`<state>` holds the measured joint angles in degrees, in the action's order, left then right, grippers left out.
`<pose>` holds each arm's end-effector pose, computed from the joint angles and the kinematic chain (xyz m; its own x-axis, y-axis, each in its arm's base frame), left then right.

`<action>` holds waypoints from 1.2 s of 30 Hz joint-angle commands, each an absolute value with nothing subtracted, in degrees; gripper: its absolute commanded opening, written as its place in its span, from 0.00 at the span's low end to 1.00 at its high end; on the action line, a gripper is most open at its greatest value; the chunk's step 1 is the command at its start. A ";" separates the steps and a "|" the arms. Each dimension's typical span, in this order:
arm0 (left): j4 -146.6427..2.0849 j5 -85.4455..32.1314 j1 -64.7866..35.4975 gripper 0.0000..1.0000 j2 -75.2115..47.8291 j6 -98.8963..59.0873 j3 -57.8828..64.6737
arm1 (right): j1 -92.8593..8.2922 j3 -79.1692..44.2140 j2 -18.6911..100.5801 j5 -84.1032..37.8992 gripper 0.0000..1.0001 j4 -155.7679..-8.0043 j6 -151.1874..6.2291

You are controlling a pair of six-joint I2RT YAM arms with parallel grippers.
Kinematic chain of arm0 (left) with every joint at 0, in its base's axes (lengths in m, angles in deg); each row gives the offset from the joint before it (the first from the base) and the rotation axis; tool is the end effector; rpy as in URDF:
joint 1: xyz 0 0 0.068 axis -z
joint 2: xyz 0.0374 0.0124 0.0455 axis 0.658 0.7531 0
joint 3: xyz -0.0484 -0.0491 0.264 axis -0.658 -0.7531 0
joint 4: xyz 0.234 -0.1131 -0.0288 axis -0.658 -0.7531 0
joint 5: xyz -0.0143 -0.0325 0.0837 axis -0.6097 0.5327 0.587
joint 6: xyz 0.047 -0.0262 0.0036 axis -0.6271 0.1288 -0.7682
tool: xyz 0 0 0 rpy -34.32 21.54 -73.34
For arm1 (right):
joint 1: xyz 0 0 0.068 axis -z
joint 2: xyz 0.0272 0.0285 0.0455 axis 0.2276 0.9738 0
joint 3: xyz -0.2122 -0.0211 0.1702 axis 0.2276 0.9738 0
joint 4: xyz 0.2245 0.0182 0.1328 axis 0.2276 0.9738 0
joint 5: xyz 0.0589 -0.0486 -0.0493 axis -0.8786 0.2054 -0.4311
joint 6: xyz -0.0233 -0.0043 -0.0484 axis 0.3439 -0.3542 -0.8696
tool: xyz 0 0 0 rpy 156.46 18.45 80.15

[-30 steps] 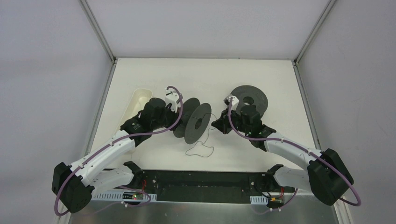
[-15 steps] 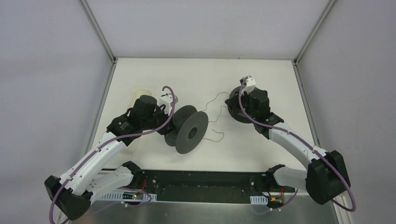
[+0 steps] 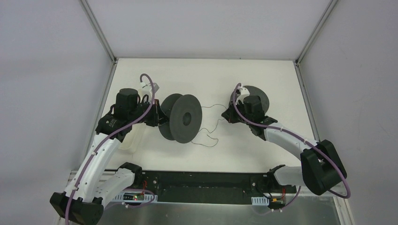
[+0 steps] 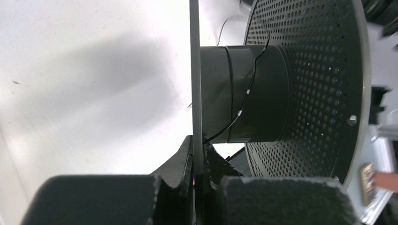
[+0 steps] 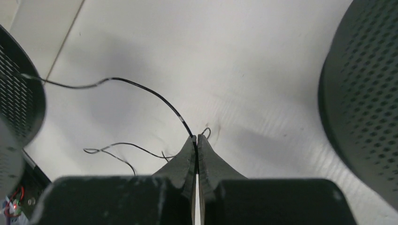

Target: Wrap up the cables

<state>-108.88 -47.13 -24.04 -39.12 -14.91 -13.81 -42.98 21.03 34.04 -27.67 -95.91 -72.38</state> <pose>0.1676 -0.0695 0.3450 -0.6389 -0.0651 -0.7665 0.4961 0.7266 -0.4752 0.2386 0.1455 0.2242 -0.4238 -0.1074 -0.8994 -0.6075 0.7702 0.1944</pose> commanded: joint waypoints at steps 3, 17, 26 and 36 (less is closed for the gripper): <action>-93.98 -52.99 -28.27 0.00 -43.49 0.75 -12.14 | -48.21 25.99 31.39 -27.22 0.00 -99.07 -67.59; -84.01 -37.54 -29.43 0.00 -44.79 6.88 -19.21 | -64.12 33.87 21.13 -27.62 0.00 -109.40 -68.27; -92.96 -24.16 -21.30 0.00 -41.39 -8.65 -18.66 | -81.52 14.75 28.16 -4.11 0.00 -87.24 -74.18; -103.90 -11.47 -9.92 0.00 -35.91 -13.78 -15.25 | -83.48 3.03 29.30 4.37 0.00 -81.60 -88.95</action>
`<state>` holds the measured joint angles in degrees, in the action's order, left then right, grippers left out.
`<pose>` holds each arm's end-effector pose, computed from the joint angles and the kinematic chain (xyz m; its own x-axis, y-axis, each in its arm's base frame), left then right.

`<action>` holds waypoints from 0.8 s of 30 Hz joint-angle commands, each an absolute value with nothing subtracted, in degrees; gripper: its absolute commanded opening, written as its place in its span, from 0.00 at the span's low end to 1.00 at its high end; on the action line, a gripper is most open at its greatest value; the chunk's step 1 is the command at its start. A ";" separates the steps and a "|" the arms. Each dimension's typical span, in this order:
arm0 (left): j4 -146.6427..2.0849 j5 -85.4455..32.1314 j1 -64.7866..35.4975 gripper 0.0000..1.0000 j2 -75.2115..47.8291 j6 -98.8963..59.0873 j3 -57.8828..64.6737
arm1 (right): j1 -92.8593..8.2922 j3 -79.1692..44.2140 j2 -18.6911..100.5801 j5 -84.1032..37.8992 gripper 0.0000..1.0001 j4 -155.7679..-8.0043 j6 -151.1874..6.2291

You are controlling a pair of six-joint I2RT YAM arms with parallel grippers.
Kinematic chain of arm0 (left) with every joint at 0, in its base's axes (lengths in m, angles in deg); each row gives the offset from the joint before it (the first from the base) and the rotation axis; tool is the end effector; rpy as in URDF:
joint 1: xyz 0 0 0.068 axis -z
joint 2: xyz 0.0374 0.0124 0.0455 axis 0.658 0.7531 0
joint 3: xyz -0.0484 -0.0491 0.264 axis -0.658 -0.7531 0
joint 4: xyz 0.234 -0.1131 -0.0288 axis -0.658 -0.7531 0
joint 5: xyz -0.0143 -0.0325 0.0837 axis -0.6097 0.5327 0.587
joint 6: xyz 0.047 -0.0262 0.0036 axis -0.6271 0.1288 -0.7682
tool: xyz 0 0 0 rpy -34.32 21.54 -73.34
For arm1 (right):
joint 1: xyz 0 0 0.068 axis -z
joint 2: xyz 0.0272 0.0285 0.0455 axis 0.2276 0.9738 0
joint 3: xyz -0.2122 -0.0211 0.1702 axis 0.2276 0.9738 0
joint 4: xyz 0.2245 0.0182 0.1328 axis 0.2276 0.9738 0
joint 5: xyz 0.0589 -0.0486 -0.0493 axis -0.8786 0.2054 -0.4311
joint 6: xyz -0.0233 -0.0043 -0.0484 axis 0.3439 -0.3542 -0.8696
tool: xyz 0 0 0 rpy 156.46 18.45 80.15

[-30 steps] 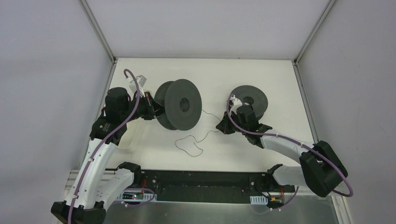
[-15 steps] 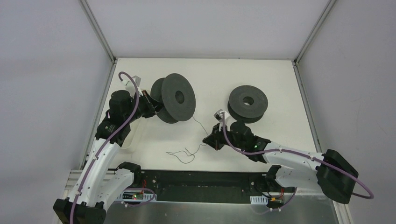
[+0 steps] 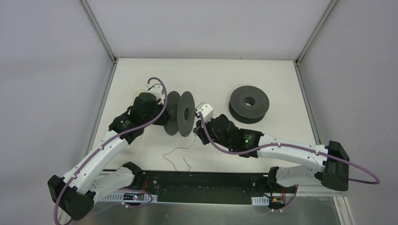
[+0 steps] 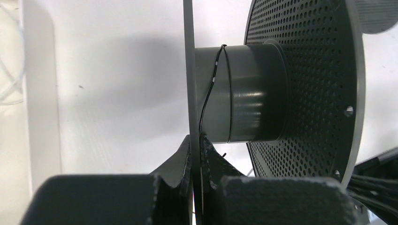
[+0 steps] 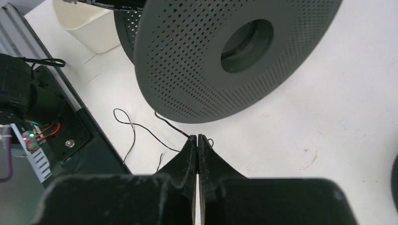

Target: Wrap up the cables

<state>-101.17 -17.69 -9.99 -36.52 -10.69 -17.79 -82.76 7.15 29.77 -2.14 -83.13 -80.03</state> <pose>0.1736 -0.1045 0.3243 -0.5607 -0.0759 -0.8245 0.3305 0.8925 -0.3069 0.1066 0.2631 0.3048 -0.0984 -0.3006 -0.9487 -0.8371 0.5405 -0.0844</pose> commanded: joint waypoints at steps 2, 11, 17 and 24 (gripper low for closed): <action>-105.12 -10.49 -9.46 0.00 -35.32 -14.70 -15.00 | -83.79 2.11 29.34 7.07 0.00 -81.68 -92.60; -109.72 -10.03 -8.98 0.00 -33.91 -17.22 -11.79 | -86.50 3.82 31.44 19.67 0.05 -91.74 -109.83; -110.59 -11.89 -8.98 0.00 -33.81 -17.89 -11.89 | -87.34 4.27 34.11 24.60 0.09 -100.18 -114.85; -111.42 -15.19 -8.98 0.00 -34.46 -19.85 -11.90 | -87.40 5.06 34.08 27.95 0.10 -106.16 -120.04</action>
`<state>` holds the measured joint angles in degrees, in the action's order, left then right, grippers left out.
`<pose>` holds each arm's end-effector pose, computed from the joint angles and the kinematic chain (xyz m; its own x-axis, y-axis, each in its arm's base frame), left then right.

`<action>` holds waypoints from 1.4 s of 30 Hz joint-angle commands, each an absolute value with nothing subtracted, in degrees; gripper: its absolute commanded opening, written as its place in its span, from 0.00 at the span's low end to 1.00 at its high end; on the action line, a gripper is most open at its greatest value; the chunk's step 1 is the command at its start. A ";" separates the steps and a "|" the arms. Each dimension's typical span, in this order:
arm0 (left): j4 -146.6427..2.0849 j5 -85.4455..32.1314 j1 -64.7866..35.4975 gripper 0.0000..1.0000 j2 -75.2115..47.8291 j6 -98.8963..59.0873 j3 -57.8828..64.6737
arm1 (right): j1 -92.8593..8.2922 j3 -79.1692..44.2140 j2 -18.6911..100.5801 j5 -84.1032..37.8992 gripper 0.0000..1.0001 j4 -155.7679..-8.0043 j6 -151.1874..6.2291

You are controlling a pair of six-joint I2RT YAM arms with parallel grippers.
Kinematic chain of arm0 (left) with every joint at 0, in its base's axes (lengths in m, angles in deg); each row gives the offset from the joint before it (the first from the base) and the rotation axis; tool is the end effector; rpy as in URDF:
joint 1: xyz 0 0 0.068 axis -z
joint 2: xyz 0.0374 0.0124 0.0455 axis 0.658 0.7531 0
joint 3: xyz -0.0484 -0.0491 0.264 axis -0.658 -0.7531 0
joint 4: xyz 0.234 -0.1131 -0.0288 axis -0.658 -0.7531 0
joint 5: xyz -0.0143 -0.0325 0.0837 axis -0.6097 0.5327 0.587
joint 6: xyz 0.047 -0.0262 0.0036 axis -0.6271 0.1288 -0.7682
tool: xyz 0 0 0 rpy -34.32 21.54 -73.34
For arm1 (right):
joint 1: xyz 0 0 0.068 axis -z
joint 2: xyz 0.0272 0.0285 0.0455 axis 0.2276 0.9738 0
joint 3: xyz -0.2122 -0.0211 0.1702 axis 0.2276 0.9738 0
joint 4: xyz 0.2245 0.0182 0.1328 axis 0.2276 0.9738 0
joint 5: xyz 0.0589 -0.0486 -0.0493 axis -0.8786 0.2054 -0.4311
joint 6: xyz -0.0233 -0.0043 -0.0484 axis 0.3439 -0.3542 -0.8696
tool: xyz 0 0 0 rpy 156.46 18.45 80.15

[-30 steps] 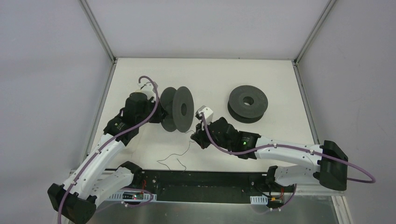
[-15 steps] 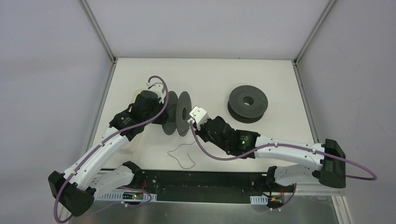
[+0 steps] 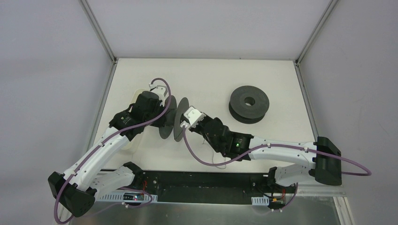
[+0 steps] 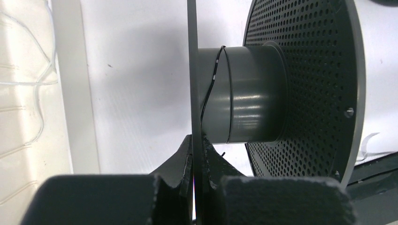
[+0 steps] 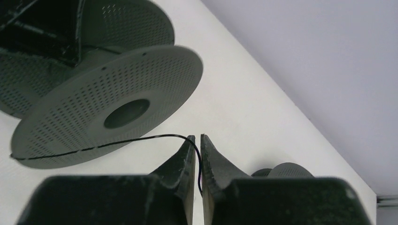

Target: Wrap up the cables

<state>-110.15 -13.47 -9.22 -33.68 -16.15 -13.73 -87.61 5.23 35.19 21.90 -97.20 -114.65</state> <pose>0.1748 -0.1053 0.3248 -0.6066 0.0675 -0.7922 0.3189 0.9333 -0.1647 0.1023 0.2870 0.3173 0.3206 -0.5636 -0.7613 -0.5137 0.5718 -0.6396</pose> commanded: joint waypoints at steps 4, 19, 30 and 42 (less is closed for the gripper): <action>-111.81 -17.06 -9.02 0.00 -34.97 -20.93 -12.45 | -87.37 4.97 33.13 27.68 0.09 -108.56 -122.69; -112.26 -30.55 -8.93 0.00 -38.35 -28.28 -15.43 | -83.86 1.17 35.90 24.20 0.06 -113.97 -123.32; -113.25 -34.13 -9.64 0.00 -43.89 -22.38 -11.67 | -78.48 11.71 31.62 20.13 0.08 -107.66 -106.23; -112.62 -38.48 -9.94 0.00 -42.07 -14.19 -4.73 | -76.45 32.21 21.08 12.68 0.24 -109.43 -84.18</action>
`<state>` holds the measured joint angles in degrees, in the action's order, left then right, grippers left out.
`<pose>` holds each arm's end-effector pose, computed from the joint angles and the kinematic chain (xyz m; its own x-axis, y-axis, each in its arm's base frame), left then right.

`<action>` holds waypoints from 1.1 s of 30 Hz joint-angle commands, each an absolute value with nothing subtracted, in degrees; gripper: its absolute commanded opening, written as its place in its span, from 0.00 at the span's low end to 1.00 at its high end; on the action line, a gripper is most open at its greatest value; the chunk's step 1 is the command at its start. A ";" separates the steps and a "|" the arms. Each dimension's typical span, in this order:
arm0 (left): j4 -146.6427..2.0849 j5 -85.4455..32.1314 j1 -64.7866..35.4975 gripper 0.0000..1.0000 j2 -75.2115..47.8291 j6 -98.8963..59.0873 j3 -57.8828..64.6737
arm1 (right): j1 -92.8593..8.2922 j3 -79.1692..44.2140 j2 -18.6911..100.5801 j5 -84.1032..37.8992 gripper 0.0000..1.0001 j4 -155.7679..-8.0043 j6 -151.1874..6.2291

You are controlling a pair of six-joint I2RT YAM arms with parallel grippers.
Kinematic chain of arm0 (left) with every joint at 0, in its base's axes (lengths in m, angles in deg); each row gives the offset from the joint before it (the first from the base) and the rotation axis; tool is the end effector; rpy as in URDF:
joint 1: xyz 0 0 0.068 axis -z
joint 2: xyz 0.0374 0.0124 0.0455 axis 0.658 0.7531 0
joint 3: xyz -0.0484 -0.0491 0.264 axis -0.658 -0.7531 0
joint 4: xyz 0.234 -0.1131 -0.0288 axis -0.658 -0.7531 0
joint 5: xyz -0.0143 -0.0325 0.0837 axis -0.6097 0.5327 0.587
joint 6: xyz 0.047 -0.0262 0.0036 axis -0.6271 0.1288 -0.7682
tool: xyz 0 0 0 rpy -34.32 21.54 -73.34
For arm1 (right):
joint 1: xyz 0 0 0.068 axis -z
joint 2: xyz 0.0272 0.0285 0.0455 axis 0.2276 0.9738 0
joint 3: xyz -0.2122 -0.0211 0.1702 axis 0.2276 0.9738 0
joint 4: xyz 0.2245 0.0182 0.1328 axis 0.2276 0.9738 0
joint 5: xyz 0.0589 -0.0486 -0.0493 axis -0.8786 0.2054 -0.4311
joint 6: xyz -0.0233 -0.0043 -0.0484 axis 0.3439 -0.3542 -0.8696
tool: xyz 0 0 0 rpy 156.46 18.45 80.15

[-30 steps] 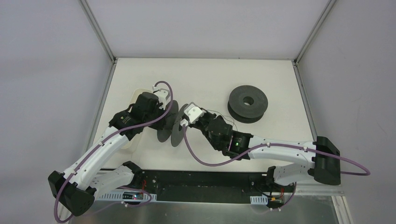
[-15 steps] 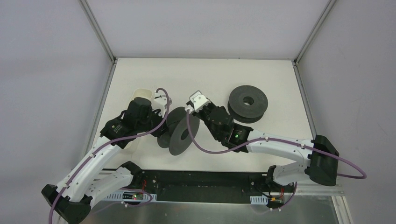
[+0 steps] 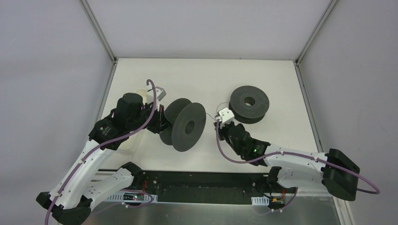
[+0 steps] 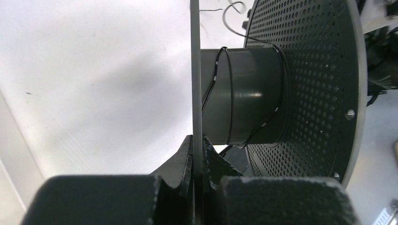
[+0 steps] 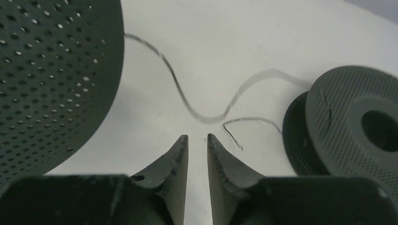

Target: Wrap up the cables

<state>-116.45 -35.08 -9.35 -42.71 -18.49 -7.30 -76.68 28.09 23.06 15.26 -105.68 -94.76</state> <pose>0.1265 -0.0905 0.3774 -0.5382 0.0802 -0.8390 0.6169 0.7157 -0.3273 0.1241 0.2085 0.2474 0.0712 -0.3712 -0.9258 -0.5458 0.7624 -0.3476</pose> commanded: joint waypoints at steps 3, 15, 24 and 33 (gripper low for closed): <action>-112.31 -36.75 -9.94 0.00 -41.99 -13.35 -5.00 | -76.49 36.56 21.19 12.25 0.31 -112.08 -80.25; -110.74 -33.65 -9.92 0.00 -42.53 -11.15 -4.29 | -75.38 39.72 19.60 14.51 0.52 -117.65 -80.60; -108.80 -32.40 -9.94 0.00 -43.16 -8.73 -2.75 | -74.40 40.80 29.58 5.11 0.58 -132.07 -74.94; -108.40 -32.20 -9.94 0.00 -44.56 -7.39 -0.84 | -69.13 35.71 38.26 3.40 0.60 -132.68 -66.68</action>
